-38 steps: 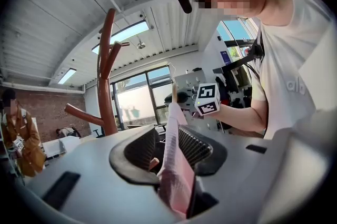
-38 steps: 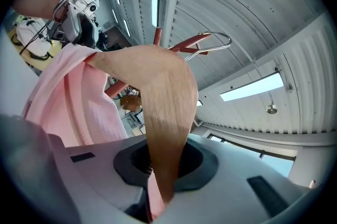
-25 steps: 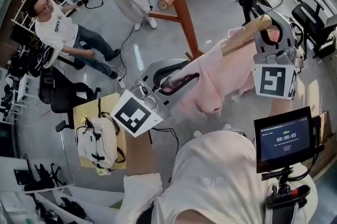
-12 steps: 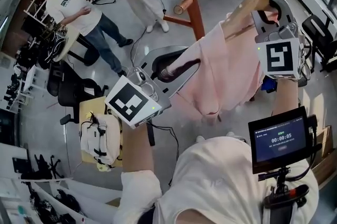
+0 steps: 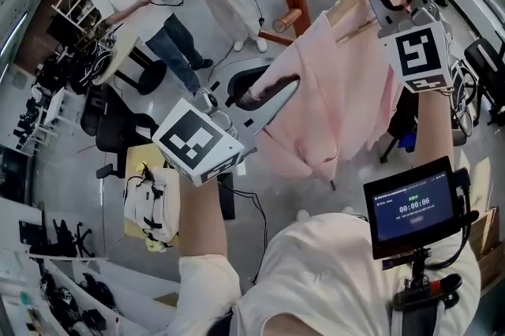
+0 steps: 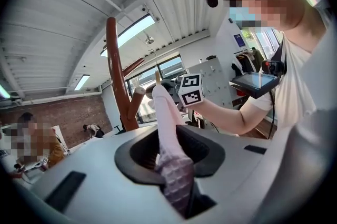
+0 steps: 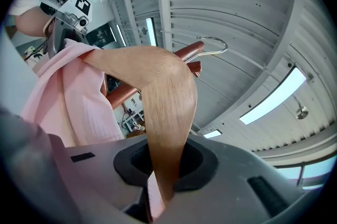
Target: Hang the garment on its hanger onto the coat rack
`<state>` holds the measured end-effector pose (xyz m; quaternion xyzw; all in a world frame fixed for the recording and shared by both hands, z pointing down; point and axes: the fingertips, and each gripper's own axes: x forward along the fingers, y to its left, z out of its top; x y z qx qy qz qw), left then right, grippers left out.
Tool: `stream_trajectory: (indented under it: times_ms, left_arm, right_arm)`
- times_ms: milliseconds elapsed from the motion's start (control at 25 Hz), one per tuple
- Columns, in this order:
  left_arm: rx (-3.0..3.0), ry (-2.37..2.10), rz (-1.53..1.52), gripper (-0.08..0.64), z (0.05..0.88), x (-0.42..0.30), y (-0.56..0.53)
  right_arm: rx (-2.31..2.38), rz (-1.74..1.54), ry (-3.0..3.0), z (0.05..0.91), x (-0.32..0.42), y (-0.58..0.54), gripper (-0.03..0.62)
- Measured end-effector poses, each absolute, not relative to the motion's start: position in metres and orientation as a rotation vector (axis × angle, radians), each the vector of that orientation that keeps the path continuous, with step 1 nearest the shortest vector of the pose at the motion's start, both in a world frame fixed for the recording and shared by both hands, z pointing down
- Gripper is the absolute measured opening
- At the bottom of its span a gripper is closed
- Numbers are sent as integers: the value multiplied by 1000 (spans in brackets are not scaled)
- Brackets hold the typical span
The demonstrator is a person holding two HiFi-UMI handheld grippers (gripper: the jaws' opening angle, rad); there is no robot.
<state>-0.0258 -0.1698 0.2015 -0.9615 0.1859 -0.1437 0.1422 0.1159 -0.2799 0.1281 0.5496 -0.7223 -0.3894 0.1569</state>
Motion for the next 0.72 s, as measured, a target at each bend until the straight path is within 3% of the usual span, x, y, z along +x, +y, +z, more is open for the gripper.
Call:
stream_trajectory:
  times_ms: [720]
  left_arm:
    - [-2744,764,-537,94,210,-42,-195]
  right_arm:
    - [1377,-1037,-2288,153,77,-337,60]
